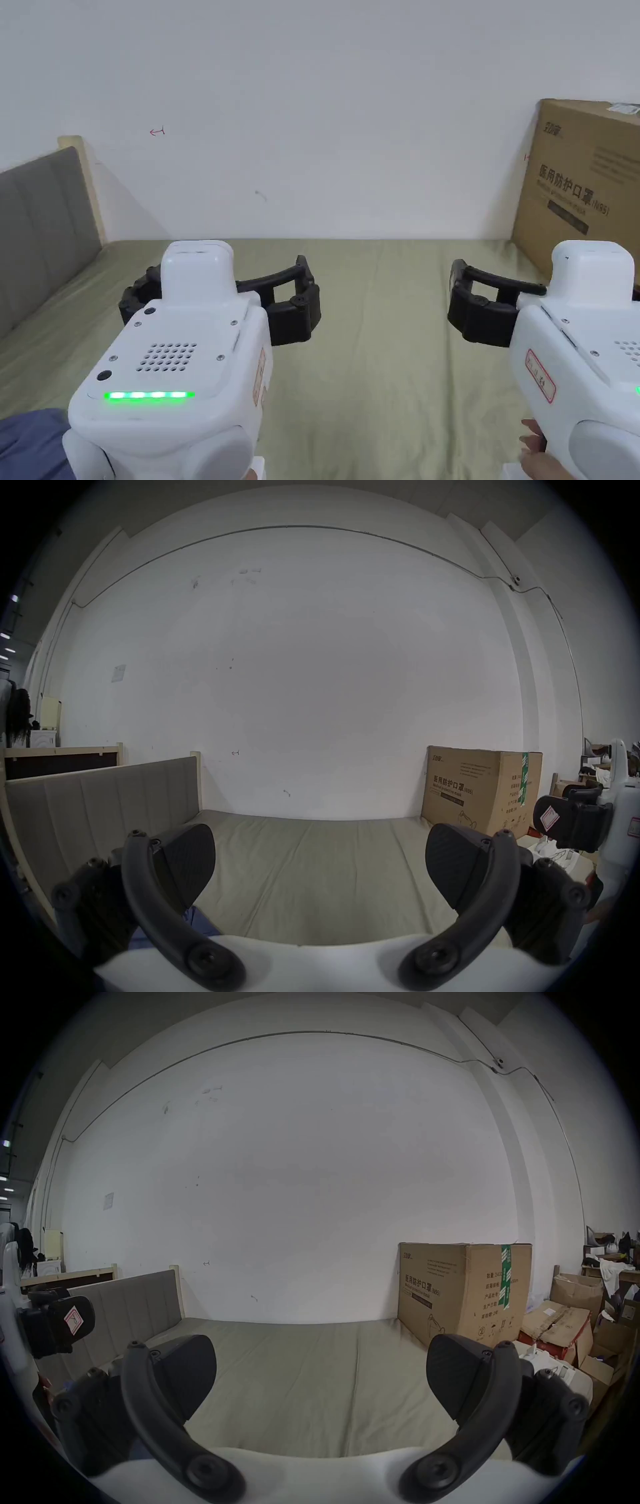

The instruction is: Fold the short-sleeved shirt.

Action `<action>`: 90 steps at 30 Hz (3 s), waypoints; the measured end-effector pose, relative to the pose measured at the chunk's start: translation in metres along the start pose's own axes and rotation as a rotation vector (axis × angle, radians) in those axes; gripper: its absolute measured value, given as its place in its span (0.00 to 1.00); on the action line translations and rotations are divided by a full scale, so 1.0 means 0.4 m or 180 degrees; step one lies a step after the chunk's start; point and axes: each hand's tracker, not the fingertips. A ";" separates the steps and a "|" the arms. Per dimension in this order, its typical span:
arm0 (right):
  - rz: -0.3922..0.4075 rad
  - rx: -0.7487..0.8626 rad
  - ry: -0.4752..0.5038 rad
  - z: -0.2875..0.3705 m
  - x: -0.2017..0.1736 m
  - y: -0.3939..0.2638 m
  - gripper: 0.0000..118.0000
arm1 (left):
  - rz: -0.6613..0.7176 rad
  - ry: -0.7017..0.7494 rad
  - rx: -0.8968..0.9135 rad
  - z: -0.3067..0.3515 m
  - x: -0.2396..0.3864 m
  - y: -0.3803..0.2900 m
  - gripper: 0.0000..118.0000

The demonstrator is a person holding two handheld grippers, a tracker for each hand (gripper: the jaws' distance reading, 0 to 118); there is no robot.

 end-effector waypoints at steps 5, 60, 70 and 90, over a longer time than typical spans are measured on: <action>0.0012 0.0005 0.0010 -0.001 -0.002 0.000 1.00 | 0.0016 -0.0001 0.0011 -0.001 0.000 0.002 1.00; 0.0563 0.0214 -0.0433 -0.040 0.030 0.032 1.00 | -0.0047 0.0383 0.0101 -0.049 -0.040 0.036 1.00; -0.0072 -0.0146 -0.0222 -0.048 0.051 -0.033 1.00 | -0.0213 0.0299 0.0055 -0.025 -0.030 0.000 1.00; 0.0031 0.0032 -0.0286 -0.016 0.039 -0.015 1.00 | -0.0149 0.0270 0.0002 -0.033 -0.023 -0.010 1.00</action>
